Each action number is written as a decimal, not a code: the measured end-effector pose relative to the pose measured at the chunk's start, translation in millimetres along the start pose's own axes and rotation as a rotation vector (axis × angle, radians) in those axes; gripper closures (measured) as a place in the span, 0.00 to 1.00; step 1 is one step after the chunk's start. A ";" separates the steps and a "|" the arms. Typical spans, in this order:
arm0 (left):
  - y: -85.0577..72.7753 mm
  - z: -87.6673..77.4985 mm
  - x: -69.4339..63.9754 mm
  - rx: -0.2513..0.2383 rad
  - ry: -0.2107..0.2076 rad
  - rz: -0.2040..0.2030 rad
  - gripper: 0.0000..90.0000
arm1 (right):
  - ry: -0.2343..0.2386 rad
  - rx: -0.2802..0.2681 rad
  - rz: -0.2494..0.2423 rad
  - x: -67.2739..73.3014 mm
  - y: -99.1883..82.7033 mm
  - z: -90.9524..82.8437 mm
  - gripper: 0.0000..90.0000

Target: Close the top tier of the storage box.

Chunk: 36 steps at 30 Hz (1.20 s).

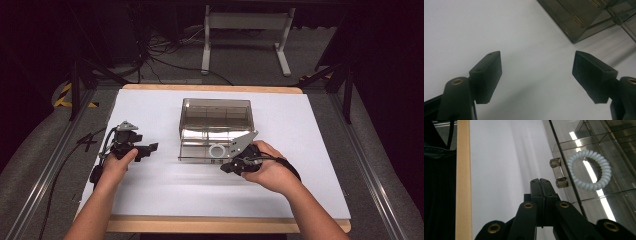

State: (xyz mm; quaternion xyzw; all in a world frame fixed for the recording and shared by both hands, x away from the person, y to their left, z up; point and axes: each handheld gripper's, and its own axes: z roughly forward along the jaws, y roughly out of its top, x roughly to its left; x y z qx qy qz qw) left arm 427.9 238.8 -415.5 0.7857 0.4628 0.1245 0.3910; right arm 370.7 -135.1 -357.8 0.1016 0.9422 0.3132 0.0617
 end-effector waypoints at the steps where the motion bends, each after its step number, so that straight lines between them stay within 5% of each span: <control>1: -0.1 0.0 0.1 0.000 0.001 0.000 0.27 | 0.001 0.003 -0.001 0.3 -0.6 1.6 1.00; 16: -1.0 -1.9 0.5 -0.002 0.003 -0.005 0.27 | 0.031 0.060 -0.002 -1.8 -7.8 17.6 1.00; 36: -1.9 -2.9 1.4 -0.005 0.005 -0.009 0.27 | -0.008 0.113 0.005 -9.3 -12.1 25.4 1.00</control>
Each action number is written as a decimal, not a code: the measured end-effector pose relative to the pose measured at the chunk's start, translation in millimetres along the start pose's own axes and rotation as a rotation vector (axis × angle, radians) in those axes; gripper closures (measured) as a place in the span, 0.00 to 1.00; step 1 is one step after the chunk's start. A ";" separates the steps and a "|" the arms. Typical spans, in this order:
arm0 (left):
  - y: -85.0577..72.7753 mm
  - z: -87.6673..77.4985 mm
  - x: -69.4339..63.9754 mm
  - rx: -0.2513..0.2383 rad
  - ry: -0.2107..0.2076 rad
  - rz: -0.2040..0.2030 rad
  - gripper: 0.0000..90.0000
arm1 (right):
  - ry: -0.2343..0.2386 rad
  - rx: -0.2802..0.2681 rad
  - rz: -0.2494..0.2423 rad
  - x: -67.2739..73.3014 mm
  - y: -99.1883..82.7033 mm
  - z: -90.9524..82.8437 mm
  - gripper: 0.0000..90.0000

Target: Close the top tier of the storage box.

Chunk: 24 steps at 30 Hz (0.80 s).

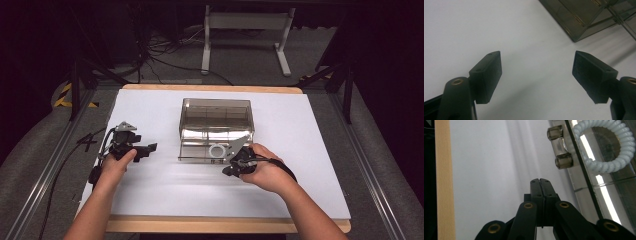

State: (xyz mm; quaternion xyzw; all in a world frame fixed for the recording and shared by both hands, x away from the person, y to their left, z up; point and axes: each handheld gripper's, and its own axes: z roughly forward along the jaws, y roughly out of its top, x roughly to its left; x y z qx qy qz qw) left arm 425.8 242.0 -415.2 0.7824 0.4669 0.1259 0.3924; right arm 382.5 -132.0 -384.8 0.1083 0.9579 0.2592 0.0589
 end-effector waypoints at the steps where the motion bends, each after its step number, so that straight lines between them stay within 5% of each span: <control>1: 0.0 -0.3 0.2 0.001 0.003 0.000 0.27 | -0.003 -0.001 0.007 -0.6 -0.1 -0.8 1.00; 24: -0.3 -0.8 0.6 0.000 0.001 -0.003 0.27 | -0.056 -0.039 0.043 -3.7 7.0 -3.8 1.00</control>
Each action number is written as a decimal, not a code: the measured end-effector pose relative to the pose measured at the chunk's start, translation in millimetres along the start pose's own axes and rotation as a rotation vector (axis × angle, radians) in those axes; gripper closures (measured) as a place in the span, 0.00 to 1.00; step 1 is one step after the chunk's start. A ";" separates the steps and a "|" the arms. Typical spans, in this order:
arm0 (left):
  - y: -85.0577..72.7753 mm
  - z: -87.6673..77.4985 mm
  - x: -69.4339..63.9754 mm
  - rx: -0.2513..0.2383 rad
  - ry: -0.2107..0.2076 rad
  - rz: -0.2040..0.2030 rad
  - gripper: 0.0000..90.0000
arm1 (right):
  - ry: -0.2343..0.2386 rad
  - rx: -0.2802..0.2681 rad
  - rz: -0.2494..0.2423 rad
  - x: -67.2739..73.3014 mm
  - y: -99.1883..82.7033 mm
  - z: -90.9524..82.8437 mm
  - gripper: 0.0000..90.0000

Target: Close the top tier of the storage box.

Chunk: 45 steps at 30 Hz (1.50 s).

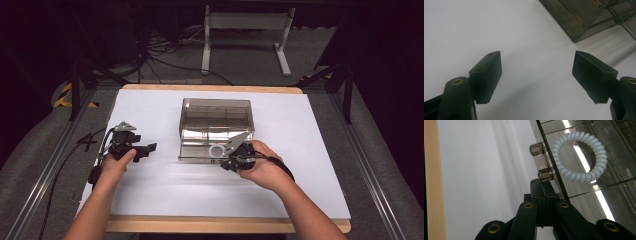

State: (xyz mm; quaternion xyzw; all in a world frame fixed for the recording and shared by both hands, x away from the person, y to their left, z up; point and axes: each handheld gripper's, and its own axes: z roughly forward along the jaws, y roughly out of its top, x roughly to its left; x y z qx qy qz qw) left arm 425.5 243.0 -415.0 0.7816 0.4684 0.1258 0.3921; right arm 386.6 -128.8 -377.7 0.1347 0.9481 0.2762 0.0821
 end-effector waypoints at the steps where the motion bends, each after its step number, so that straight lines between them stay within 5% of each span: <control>1: -0.1 0.2 0.2 -0.001 0.002 0.002 0.27 | 0.003 -0.003 0.003 -0.3 -0.3 0.0 1.00; 28: -4.5 -4.7 2.5 0.000 0.011 -0.010 0.27 | -0.019 -0.101 0.094 -19.5 -1.3 -2.3 1.00; 45: -4.4 -4.5 2.4 -0.008 0.016 -0.007 0.27 | -0.081 -0.181 0.157 -32.8 -5.9 -1.1 1.00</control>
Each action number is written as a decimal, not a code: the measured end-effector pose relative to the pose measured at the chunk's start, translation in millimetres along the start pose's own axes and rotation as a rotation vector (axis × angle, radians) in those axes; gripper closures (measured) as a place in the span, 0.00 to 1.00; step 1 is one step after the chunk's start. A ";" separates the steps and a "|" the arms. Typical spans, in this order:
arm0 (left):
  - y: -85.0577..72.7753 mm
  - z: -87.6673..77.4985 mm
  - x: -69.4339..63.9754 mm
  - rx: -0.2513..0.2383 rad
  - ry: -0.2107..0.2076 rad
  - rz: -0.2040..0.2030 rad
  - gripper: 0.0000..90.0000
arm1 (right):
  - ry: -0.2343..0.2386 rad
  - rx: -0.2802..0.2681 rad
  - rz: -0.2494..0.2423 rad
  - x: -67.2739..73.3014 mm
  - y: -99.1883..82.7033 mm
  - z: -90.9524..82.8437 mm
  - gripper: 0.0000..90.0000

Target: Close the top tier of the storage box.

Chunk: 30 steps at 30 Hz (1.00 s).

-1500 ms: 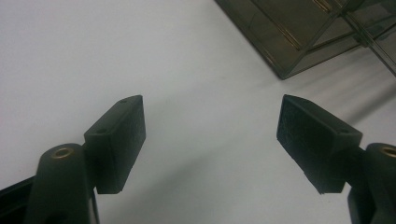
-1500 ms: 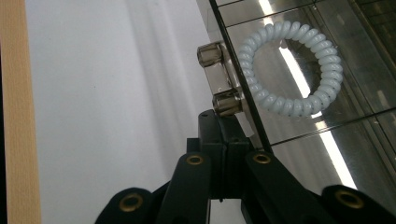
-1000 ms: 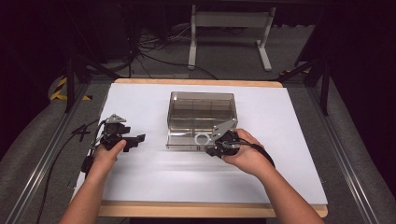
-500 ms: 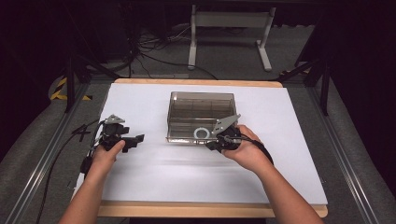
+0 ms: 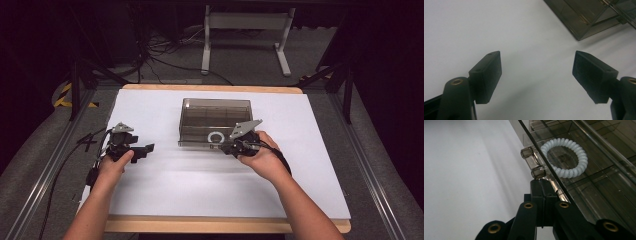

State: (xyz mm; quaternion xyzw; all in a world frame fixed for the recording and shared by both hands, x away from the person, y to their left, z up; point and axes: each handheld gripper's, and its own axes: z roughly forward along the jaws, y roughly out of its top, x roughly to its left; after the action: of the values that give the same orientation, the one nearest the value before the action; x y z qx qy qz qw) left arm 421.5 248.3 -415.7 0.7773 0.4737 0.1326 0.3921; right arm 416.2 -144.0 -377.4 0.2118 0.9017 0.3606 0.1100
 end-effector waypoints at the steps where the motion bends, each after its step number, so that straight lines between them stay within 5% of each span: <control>1: 0.0 0.0 0.0 0.002 -0.002 0.002 0.27 | -0.005 -0.004 0.003 -0.8 -0.2 -0.2 1.00; 30: 0.1 0.1 0.5 0.003 -0.003 0.001 0.27 | -0.097 -0.092 0.056 -18.1 -3.3 7.8 1.00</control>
State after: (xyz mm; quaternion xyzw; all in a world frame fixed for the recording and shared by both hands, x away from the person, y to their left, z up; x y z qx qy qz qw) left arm 421.8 248.6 -415.8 0.7783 0.4730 0.1309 0.3916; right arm 434.0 -149.9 -384.5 0.2491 0.8715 0.3937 0.1532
